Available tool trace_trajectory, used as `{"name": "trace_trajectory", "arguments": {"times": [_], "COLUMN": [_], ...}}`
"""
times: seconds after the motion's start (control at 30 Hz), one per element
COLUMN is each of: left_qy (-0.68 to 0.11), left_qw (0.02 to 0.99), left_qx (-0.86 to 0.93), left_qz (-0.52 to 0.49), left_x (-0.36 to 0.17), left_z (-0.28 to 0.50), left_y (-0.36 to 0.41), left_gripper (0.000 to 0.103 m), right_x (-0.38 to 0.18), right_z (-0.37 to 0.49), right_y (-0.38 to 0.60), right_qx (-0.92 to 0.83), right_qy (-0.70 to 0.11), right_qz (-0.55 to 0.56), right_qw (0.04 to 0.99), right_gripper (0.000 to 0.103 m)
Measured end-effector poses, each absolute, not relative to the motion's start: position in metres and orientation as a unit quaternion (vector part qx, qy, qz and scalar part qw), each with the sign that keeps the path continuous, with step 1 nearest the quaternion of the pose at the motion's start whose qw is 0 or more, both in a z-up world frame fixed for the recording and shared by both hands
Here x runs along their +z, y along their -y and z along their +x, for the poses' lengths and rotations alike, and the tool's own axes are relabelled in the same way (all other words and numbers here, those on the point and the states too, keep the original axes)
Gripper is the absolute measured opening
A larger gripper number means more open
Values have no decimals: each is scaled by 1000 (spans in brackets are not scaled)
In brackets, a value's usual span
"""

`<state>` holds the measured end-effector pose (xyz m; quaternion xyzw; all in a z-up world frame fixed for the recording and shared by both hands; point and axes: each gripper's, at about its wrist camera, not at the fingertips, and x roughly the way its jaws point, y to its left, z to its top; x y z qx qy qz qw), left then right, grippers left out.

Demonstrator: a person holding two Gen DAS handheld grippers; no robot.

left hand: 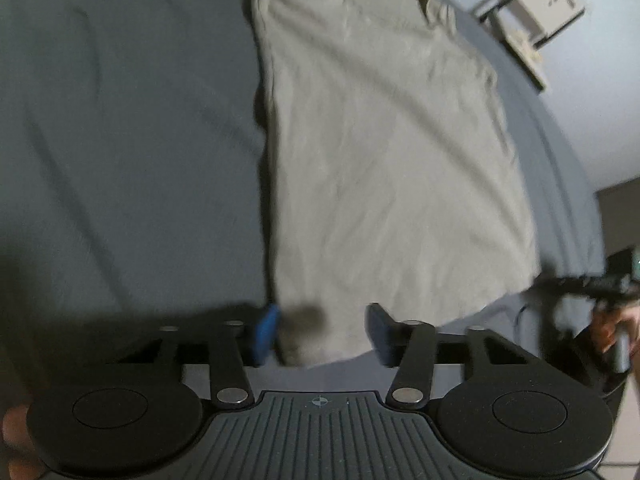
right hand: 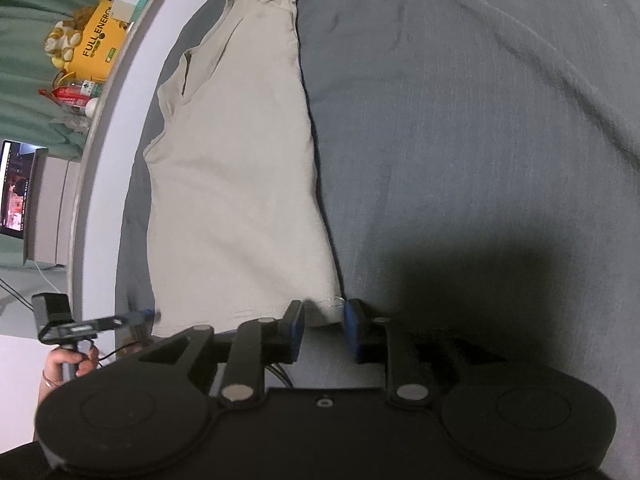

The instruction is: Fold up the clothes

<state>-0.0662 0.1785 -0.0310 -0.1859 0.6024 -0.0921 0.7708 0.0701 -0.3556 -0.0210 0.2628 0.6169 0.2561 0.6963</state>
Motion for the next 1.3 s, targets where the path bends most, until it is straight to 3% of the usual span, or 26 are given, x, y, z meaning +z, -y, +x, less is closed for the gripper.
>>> {"name": "trace_trajectory", "arguments": {"times": [0.47,0.5,0.53,0.57,0.63,1.07,1.3], "left_qy": [-593,-593,-593,-593,-593,-621,-689], "left_qw": [767,767,767,767,768,747,697], "left_qx": [-101,-102,-104,-106,-110,-154,-153], "left_qz": [-224,-222,-221,-219,-216,-180,-124], "left_x": [-41,-39,-36,-33,-27,17,-20], "left_z": [-81,-82,-83,-84,-85,-97,-90], "left_y": [-179,-180,-180,-181,-181,-180,-152], "left_gripper": [50,48,28,16,6,4,5], "right_x": [-34,-36,-37,-38,-37,14,16], "right_z": [76,77,78,78,79,60,49], "right_y": [357,356,355,354,352,334,326], "right_qx": [252,250,248,248,247,269,253], "right_qy": [-595,-594,-594,-594,-593,-642,-678], "right_qz": [315,320,321,321,321,183,130], "right_qw": [696,695,695,695,696,694,677], "right_gripper": [22,16,12,10,8,6,7]}}
